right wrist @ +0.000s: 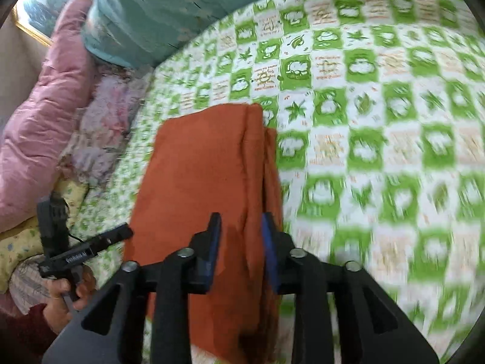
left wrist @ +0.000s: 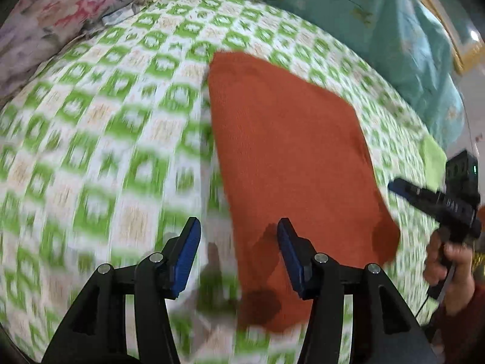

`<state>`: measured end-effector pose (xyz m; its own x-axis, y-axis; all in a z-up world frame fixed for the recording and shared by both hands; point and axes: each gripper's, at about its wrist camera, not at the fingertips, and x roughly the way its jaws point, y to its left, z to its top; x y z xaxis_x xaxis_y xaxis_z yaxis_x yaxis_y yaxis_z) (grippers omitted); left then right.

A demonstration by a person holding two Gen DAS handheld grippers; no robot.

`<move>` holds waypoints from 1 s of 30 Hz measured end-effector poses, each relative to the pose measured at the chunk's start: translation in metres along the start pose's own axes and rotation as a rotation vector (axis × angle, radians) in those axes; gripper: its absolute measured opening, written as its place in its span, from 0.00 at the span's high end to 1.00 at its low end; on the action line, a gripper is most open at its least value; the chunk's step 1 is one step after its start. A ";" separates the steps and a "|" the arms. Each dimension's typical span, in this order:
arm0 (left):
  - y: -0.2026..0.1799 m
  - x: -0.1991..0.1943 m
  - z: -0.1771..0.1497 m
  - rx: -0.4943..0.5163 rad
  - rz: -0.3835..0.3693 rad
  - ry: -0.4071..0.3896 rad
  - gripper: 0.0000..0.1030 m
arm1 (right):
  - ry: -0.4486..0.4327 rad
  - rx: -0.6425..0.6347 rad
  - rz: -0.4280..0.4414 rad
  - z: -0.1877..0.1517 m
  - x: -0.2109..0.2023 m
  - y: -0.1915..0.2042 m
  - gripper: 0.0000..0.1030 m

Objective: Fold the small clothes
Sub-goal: 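Move both open grippers to the end edge of the folded sweater, then grasp the sweater end with both grippers and lift it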

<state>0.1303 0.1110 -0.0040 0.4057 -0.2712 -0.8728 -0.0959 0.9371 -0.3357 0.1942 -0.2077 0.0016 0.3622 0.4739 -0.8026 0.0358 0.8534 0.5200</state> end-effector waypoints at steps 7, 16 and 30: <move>-0.020 -0.005 -0.089 0.124 -0.006 0.056 0.46 | -0.014 0.062 0.009 -0.071 -0.020 -0.004 0.62; -0.029 0.001 -0.085 0.101 0.077 -0.053 0.46 | 0.022 0.012 0.009 -0.082 -0.006 0.011 0.62; -0.031 0.004 -0.079 0.170 0.144 -0.101 0.65 | -0.027 -0.045 0.137 -0.063 -0.034 0.027 0.96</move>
<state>0.0635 0.0638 -0.0255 0.4887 -0.1167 -0.8646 -0.0087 0.9903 -0.1386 0.1243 -0.1875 0.0246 0.3857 0.5812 -0.7165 -0.0569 0.7901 0.6103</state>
